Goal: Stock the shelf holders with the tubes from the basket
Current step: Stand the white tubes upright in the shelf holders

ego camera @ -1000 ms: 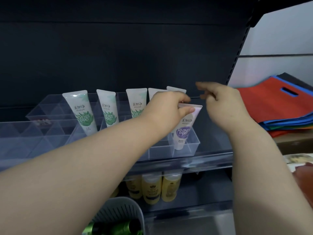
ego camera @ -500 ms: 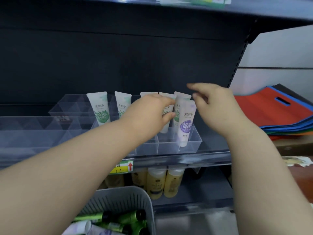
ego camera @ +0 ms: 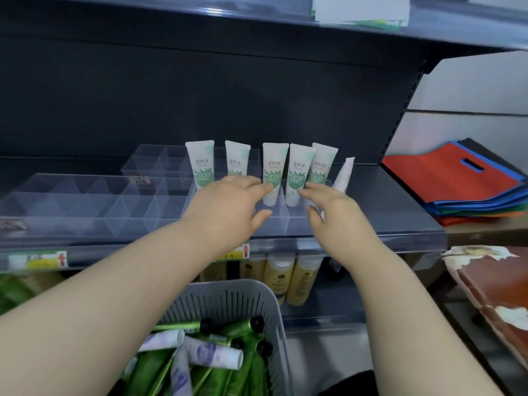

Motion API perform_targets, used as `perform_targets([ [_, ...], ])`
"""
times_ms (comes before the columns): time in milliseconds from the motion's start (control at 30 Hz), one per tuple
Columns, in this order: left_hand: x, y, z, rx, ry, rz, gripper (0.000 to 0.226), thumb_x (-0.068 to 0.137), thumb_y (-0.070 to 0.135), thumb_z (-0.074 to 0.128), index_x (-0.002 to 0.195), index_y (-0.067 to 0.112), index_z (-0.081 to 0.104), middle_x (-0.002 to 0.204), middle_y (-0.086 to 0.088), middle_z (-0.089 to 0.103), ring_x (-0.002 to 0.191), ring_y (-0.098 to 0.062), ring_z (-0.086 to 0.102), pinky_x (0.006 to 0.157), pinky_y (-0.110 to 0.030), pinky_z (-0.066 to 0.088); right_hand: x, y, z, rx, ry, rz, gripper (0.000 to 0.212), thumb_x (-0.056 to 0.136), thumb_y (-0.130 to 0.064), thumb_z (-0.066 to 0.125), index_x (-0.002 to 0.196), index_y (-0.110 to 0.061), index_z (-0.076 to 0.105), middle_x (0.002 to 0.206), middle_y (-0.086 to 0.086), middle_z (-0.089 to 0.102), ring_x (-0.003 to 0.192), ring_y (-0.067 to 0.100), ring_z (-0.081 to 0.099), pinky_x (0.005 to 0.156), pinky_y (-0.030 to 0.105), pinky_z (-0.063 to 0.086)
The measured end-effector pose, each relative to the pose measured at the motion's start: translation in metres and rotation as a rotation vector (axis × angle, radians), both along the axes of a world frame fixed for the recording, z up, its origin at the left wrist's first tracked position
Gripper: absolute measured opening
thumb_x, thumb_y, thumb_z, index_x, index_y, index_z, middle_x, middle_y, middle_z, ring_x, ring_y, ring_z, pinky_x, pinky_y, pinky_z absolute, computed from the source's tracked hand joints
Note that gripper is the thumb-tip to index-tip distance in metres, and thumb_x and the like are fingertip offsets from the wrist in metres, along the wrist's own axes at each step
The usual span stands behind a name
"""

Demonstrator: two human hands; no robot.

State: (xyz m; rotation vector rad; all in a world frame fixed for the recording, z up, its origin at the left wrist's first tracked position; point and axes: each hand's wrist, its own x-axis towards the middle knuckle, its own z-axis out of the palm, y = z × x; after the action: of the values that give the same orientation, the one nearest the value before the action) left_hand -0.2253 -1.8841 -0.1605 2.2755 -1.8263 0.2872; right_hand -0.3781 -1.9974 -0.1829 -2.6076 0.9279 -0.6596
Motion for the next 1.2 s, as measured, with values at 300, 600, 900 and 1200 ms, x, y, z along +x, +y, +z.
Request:
perform_targets([
  [300,0.012,0.035,-0.030,0.033,0.012,0.047,0.055,0.095,0.050,0.035,0.146,0.033,0.021,0.152,0.009,0.027,0.139,-0.011,0.023,0.109,-0.029,0.026,0.023,0.054,-0.024,0.038,0.153,0.155,0.044,0.096,-0.018,0.046,0.139,-0.024,0.043,0.151,-0.003,0.033,0.139,0.014,0.028,0.114,0.029,0.025],
  [600,0.025,0.080,-0.063,0.097,0.061,0.108,0.055,0.094,0.046,0.039,0.145,0.030,0.027,0.149,0.007,0.033,0.138,-0.013,0.027,0.110,-0.029,0.024,0.046,0.082,-0.049,0.023,0.266,0.269,0.046,0.093,-0.018,0.049,0.139,-0.024,0.044,0.149,-0.001,0.038,0.135,0.020,0.035,0.111,0.036,0.031],
  [900,0.029,0.148,-0.132,0.298,0.161,0.180,0.049,0.093,0.043,0.042,0.140,0.029,0.037,0.140,0.005,0.044,0.129,-0.017,0.039,0.103,-0.030,0.035,0.050,0.125,-0.101,0.144,0.404,0.341,0.044,0.096,-0.024,0.046,0.140,-0.027,0.042,0.149,-0.005,0.037,0.135,0.015,0.034,0.113,0.028,0.028],
  [1200,0.018,0.185,-0.224,0.591,0.559,0.372,0.031,0.092,0.033,0.044,0.121,0.022,0.052,0.116,-0.006,0.058,0.104,-0.025,0.055,0.082,-0.035,0.049,0.058,0.146,-0.193,0.360,0.768,0.310,0.045,0.093,-0.018,0.045,0.138,-0.019,0.043,0.142,0.008,0.042,0.127,0.027,0.043,0.106,0.038,0.038],
])
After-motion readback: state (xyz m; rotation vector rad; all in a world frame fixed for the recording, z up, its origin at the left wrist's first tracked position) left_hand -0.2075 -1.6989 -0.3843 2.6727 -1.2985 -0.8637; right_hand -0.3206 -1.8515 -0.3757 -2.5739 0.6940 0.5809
